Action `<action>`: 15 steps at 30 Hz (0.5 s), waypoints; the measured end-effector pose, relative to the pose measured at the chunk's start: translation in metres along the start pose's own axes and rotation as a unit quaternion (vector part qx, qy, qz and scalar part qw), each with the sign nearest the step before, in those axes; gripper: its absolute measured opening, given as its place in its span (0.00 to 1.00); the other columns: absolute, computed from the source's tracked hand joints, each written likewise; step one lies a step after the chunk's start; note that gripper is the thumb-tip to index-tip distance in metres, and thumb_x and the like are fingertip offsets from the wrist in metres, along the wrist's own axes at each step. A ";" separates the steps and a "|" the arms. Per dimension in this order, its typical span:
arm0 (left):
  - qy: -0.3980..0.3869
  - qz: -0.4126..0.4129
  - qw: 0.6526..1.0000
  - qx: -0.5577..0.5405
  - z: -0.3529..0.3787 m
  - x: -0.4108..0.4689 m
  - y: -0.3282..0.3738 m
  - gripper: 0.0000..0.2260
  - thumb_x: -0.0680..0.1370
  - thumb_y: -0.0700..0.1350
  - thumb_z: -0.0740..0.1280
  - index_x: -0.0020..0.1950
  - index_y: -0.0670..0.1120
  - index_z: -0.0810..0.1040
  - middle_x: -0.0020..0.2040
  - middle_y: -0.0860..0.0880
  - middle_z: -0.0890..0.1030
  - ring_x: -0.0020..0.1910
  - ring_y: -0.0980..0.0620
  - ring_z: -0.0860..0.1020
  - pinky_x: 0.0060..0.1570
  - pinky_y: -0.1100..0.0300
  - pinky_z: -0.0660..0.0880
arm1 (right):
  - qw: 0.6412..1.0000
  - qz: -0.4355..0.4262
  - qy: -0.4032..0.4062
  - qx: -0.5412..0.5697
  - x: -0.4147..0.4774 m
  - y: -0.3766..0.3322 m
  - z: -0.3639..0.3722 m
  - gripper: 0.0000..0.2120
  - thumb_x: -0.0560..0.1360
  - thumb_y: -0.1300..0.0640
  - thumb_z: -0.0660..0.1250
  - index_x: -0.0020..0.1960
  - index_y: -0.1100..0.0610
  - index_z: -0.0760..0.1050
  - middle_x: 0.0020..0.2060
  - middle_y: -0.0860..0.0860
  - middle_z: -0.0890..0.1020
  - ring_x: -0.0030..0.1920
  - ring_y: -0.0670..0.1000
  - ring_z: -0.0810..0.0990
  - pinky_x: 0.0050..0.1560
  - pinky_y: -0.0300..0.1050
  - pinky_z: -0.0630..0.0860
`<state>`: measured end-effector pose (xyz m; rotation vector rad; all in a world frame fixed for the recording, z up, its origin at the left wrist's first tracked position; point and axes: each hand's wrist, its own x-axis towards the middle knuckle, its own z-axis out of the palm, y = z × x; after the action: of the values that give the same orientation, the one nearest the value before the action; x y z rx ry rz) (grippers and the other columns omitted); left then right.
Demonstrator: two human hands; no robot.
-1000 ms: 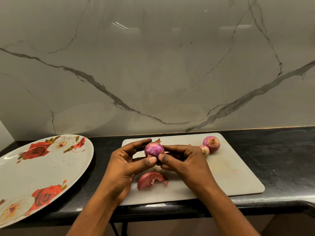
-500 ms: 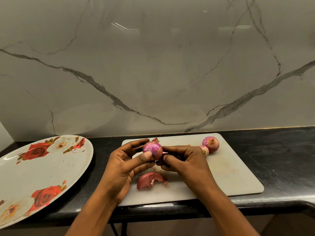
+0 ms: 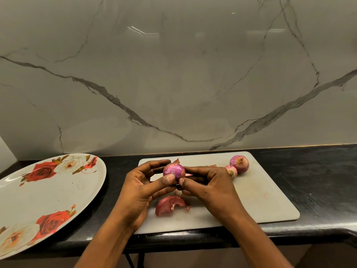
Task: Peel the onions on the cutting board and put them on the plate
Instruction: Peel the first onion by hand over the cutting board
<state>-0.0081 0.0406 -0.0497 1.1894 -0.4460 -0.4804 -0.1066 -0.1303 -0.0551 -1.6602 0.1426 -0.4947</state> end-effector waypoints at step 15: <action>0.001 0.019 1.000 0.014 -0.001 0.004 -0.004 0.23 0.68 0.39 0.78 0.63 0.41 0.83 0.61 0.40 0.85 0.61 0.39 0.84 0.50 0.52 0.85 | 0.999 -0.040 0.026 -0.027 -0.002 0.001 0.005 0.15 0.77 0.59 0.76 0.61 0.47 0.85 0.50 0.44 0.89 0.50 0.46 0.89 0.51 0.46 0.86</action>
<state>-0.0046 0.0379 -0.0531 1.2054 -0.4747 -0.4416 -0.1060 -0.1253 -0.0569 -1.7110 0.1278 -0.5992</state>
